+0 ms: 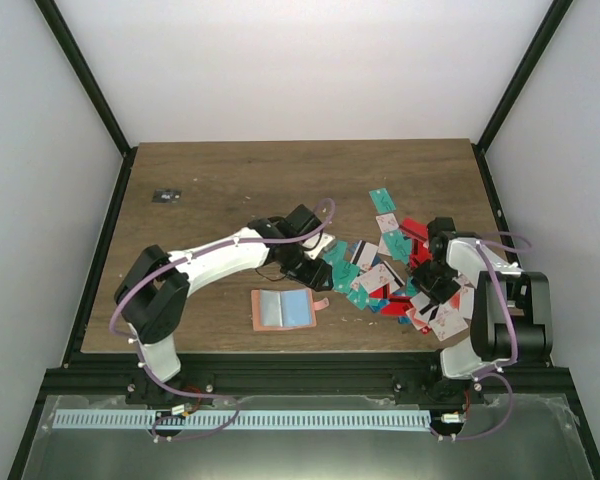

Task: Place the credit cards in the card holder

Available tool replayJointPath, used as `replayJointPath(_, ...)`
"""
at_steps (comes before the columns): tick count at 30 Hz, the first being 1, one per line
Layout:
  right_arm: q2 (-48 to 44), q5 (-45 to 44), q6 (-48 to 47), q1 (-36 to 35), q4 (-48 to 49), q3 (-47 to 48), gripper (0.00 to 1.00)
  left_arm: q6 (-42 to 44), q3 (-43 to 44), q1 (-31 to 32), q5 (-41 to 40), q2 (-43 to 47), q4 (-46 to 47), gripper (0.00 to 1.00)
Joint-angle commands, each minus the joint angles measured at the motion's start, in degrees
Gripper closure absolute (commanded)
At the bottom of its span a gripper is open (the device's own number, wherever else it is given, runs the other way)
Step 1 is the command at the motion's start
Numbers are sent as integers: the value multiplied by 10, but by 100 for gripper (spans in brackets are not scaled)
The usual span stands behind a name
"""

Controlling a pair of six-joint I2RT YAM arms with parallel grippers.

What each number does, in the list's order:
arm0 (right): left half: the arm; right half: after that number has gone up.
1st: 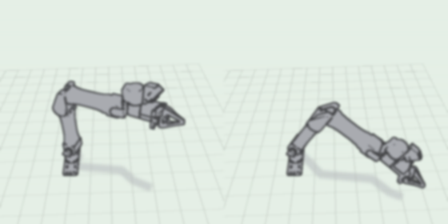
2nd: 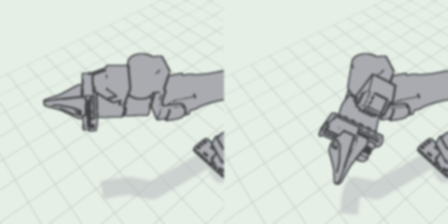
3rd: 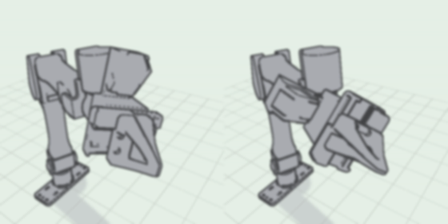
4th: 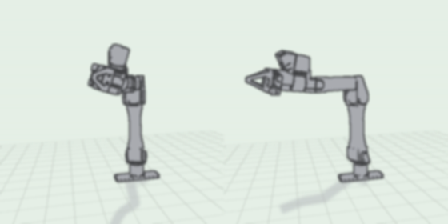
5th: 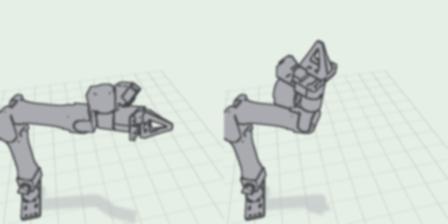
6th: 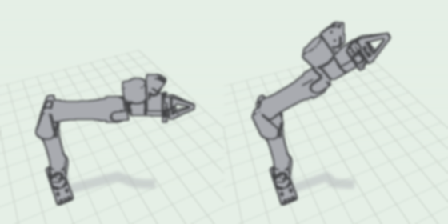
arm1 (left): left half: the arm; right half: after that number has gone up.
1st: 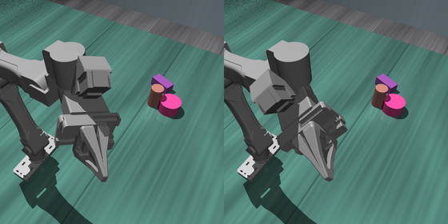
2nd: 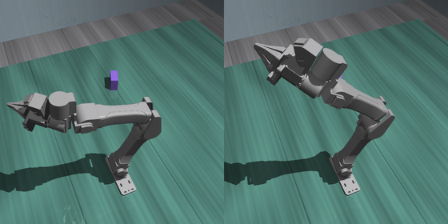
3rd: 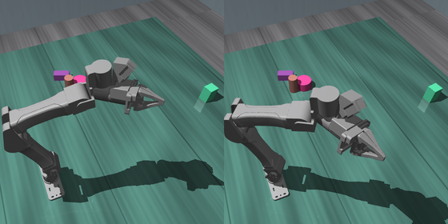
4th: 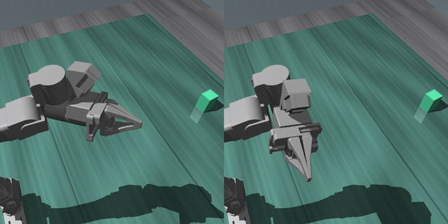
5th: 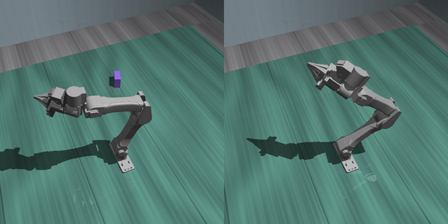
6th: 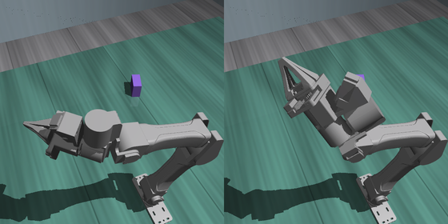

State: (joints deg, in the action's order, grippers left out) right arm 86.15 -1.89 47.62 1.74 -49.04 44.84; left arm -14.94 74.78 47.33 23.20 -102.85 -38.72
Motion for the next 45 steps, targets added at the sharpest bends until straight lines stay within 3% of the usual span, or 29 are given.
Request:
replayJointPath(1, 49, 2, -8, 10, 46, -49, 64, 2, -12, 0, -4, 26, 16, 39)
replayJointPath(4, 38, 13, -16, 10, 41, -48, 72, -1, -14, 0, -3, 27, 20, 39)
replayJointPath(9, 11, 36, -26, 9, 33, -52, 76, -7, -11, 0, 0, 25, 24, 39)
replayJointPath(18, -54, 54, -32, 9, 6, -73, 99, -24, -9, 0, 21, 19, 43, 40)
replayJointPath(45, -193, 131, -55, 9, -77, -37, 99, -49, -9, 0, 47, 37, 69, 41)
